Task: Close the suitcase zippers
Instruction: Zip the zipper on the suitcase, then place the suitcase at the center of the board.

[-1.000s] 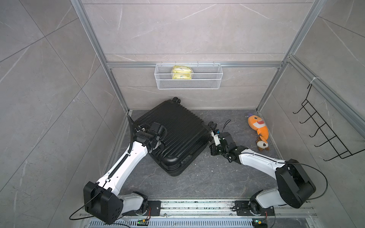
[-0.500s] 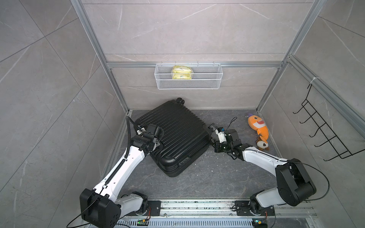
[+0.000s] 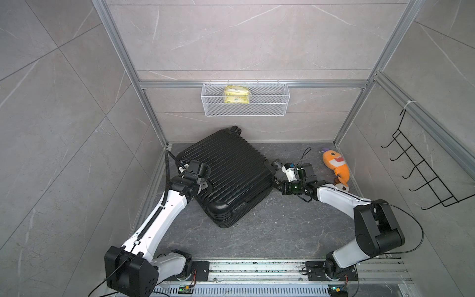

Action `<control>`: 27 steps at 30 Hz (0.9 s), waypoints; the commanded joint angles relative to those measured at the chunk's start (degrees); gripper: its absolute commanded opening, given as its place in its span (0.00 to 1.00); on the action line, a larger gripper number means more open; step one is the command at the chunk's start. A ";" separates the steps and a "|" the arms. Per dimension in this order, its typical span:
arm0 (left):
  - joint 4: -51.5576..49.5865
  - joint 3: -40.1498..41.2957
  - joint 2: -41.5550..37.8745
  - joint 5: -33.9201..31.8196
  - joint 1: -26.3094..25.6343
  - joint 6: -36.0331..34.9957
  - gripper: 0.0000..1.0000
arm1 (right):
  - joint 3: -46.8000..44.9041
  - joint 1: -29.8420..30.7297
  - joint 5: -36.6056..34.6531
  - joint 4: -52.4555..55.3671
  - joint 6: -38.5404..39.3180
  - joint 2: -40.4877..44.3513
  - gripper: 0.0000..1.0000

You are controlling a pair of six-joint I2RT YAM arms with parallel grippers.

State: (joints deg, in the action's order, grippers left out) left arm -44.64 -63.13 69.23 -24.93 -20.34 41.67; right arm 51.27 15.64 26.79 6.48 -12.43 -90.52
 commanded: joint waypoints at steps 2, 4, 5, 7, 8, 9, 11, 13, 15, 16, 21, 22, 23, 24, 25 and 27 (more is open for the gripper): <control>-2.58 -0.25 -3.57 7.39 -0.72 -18.83 0.00 | 2.33 -5.34 -11.79 0.20 -3.24 -2.92 0.00; -1.99 -0.24 -3.58 9.38 -0.75 -18.65 0.00 | 2.73 -5.44 -11.83 0.68 -2.96 -3.00 0.00; -1.68 -0.24 -3.58 10.25 -0.68 -18.33 0.00 | 2.87 -5.45 -12.21 0.87 -2.71 -3.03 0.00; -1.20 -0.32 -3.66 12.42 -0.71 -18.29 0.16 | 3.20 -5.60 -13.24 1.58 -2.35 -2.66 0.00; -1.04 -0.54 -3.75 13.46 -0.73 -18.16 0.28 | 3.31 -5.61 -13.92 1.96 -2.12 -2.36 0.00; -0.85 -0.67 -3.92 14.35 -0.70 -18.20 0.36 | 3.27 -5.66 -14.50 2.24 -1.92 -2.05 0.00; -0.38 -0.96 -4.42 15.47 -0.67 -18.11 0.45 | 3.23 -5.64 -15.71 2.78 -1.57 -1.26 0.00; 0.48 -0.94 -4.80 16.79 -0.68 -18.41 0.50 | 3.15 -5.68 -17.12 3.22 -1.24 -0.55 0.00; 1.59 -1.02 -4.88 19.07 -0.71 -18.94 0.57 | 3.13 -5.96 -18.56 3.58 -1.11 0.03 0.00; 2.11 -1.07 -4.72 20.31 -0.74 -19.28 0.62 | 3.22 -6.12 -19.21 3.87 -1.11 0.10 0.00; 2.97 -1.97 -4.01 23.05 -0.74 -19.67 0.85 | 4.10 -7.32 -23.26 6.11 -1.68 0.01 0.00; 3.05 -2.12 -4.10 23.44 -0.73 -19.95 0.90 | 4.04 -7.50 -23.74 6.26 -1.74 0.06 0.00; 3.15 -2.24 -4.18 23.83 -0.69 -20.41 0.93 | 3.96 -7.80 -24.11 6.26 -1.73 0.18 0.00; 3.10 -2.39 -4.22 23.99 -0.71 -20.62 0.95 | 3.93 -7.98 -24.66 6.39 -1.80 0.43 0.00; 2.99 -2.58 -4.36 23.73 -0.73 -20.87 0.97 | 3.85 -8.16 -25.49 6.53 -1.90 0.62 0.00; 2.98 -2.81 -4.66 23.37 -0.73 -21.64 0.99 | 3.58 -8.50 -25.98 6.51 -1.71 1.25 0.00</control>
State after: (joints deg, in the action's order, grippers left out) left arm -41.67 -63.59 65.39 -2.68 -21.23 22.76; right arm 54.87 8.75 7.86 7.94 -12.97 -91.05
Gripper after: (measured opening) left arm 0.991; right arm 0.048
